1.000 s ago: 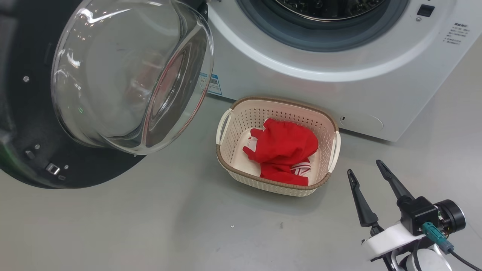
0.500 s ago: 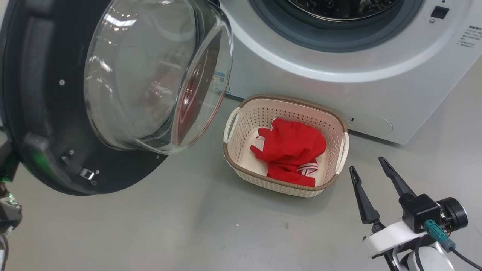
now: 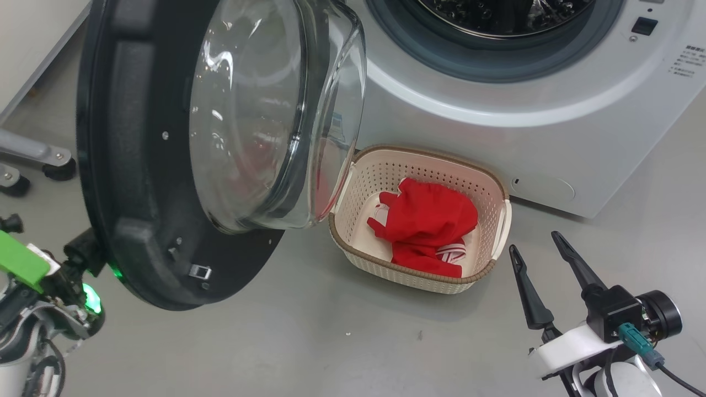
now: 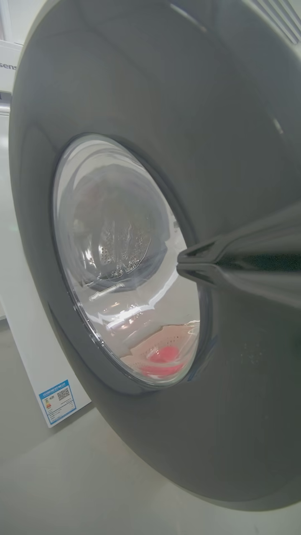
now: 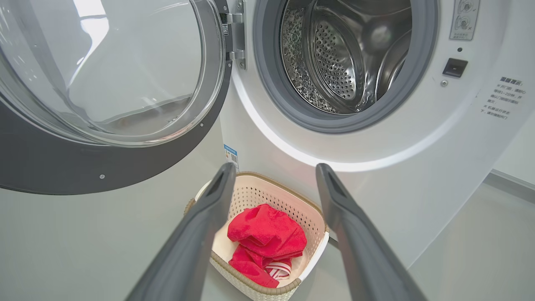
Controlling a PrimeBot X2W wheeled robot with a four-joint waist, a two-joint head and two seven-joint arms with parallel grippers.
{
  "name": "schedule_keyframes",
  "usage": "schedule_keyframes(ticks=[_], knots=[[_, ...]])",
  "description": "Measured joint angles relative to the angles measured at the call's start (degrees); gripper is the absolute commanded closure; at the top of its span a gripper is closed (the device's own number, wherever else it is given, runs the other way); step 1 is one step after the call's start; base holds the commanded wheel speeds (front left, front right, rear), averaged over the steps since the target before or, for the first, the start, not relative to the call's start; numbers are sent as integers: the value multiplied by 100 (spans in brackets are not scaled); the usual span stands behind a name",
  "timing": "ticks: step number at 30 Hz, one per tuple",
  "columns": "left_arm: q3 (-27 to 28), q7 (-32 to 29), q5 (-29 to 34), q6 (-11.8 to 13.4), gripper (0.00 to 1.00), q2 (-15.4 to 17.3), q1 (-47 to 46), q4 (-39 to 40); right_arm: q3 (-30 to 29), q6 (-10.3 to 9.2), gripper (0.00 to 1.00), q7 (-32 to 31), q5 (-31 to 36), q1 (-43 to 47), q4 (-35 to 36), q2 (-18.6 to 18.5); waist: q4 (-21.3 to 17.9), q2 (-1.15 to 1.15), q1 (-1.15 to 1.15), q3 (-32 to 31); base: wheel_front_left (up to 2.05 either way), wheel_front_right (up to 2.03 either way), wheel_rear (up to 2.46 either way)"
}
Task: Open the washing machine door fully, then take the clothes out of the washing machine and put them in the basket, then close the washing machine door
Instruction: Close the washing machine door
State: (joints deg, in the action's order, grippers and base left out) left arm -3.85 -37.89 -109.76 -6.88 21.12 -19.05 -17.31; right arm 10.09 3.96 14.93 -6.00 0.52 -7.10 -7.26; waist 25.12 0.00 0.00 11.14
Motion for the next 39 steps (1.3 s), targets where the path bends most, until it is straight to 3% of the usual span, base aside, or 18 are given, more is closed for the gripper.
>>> schedule_keyframes(ticks=[19,39], knots=[[-254,-869,-64,0,100,-441,539,1332,99,-14,0,0,-102,-5,2,202,-467,0,0,-111,0,0,0],[-229,-1051,-64,0,100,-589,732,1673,285,-16,0,0,-204,-267,73,369,-1608,0,0,-59,0,0,0]])
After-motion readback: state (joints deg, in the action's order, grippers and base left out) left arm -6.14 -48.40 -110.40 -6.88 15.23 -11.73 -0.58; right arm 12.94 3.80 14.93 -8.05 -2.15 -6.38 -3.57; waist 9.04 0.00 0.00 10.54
